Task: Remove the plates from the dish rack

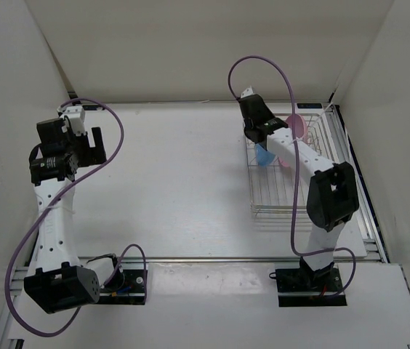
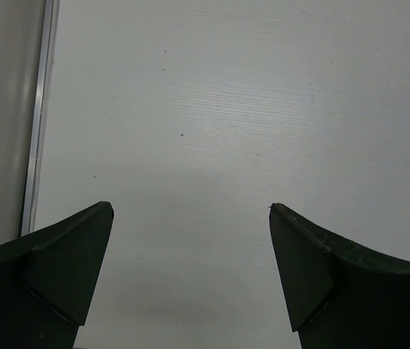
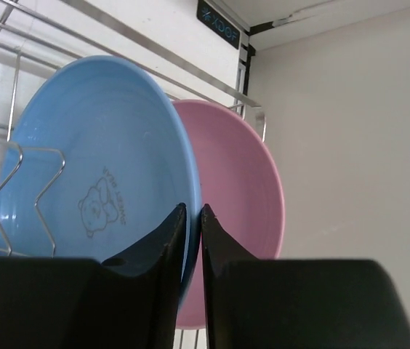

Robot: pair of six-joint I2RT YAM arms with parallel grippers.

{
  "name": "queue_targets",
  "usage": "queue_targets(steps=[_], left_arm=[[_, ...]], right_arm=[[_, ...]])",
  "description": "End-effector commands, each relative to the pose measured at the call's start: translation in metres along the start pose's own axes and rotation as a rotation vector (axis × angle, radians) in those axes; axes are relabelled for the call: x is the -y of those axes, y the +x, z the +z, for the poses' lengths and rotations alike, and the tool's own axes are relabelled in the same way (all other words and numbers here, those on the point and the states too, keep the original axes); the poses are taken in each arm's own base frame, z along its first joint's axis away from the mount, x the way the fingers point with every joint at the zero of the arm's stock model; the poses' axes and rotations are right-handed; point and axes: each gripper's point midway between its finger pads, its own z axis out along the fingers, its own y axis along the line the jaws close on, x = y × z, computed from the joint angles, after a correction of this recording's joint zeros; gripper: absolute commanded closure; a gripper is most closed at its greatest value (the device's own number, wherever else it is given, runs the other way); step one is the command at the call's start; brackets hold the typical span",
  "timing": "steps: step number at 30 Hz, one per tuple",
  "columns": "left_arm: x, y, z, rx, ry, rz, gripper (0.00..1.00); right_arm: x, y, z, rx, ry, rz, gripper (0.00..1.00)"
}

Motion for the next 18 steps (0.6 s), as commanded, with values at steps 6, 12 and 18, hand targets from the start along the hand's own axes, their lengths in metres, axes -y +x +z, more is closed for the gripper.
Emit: queue_targets(steps=[6, 12, 18], left_arm=[[-0.002, -0.001, 0.003, 0.010, -0.012, 0.011, 0.00], [-0.003, -0.003, 0.004, 0.019, -0.013, 0.022, 0.00], [-0.001, 0.000, 0.006, 0.011, -0.002, 0.021, 0.00]], right_arm=[[0.034, -0.023, -0.002, 0.004, 0.146, 0.042, 0.93], [0.045, -0.027, -0.004, -0.010, 0.190, 0.024, 1.00], [0.067, -0.037, -0.013, -0.008, 0.231, -0.015, 1.00]])
